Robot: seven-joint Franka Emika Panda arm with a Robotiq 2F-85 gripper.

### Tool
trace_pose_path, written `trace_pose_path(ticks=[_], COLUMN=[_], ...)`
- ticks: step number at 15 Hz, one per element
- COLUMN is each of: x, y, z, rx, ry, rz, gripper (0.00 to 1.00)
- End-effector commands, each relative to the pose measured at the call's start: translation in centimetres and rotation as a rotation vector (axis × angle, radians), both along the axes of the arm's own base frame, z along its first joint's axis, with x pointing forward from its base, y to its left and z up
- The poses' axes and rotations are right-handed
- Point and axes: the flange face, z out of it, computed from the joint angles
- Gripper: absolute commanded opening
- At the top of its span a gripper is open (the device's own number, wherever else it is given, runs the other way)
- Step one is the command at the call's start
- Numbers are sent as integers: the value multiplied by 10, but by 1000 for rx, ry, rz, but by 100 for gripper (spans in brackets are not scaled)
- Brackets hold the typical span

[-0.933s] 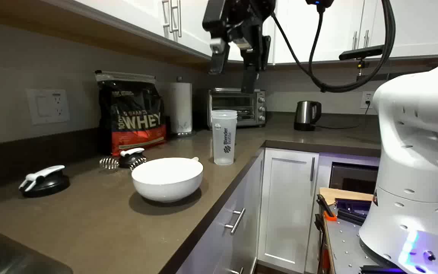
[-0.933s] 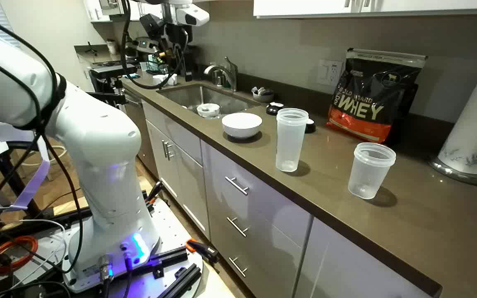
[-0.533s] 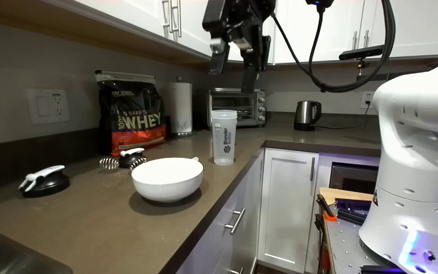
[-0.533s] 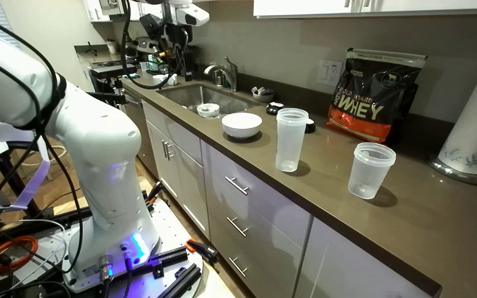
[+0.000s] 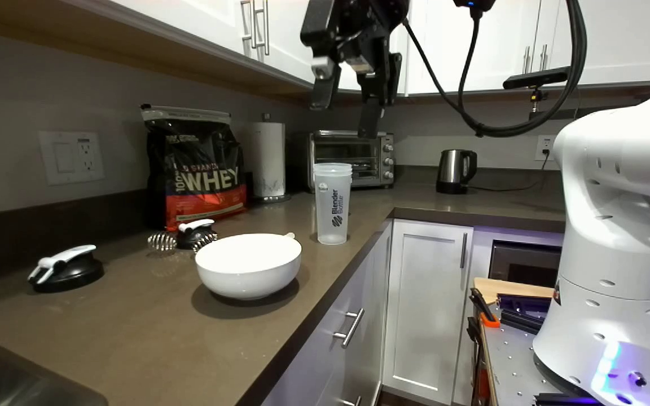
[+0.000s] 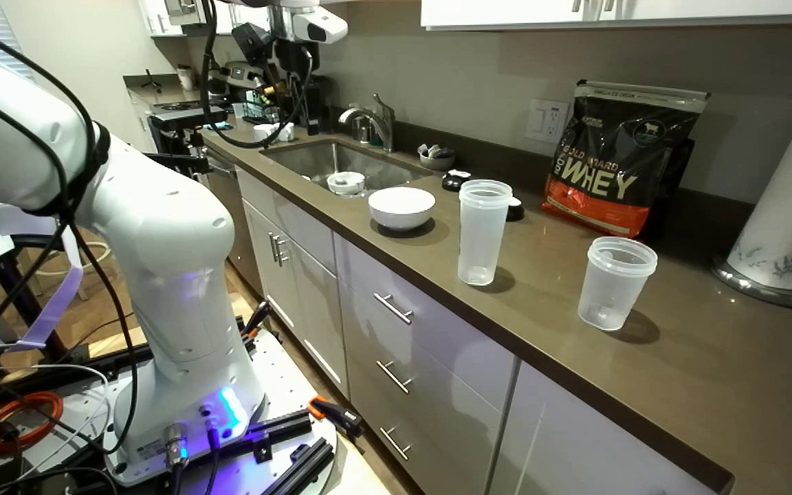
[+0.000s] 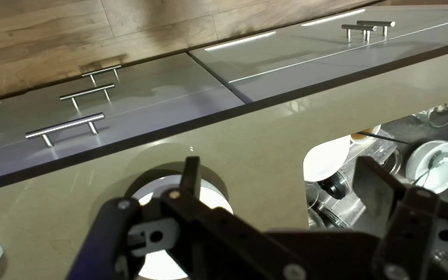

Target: Take one scoop of the contents in the white bowl and put into the clear cup at the left

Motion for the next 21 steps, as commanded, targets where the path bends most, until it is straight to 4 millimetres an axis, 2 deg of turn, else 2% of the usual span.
trace_pose_path(ticks=[1,4,11,16,21], x=[13,32,93,125,141], y=[-11,-28,-69,-75,-79], z=[-7,-18,-48,-59,-81], rx=[-26,-56,-90,-65,-147], ry=[9,25,74,90,130], rz=[15,72,308,520,628], gripper=[100,100,100,100,100])
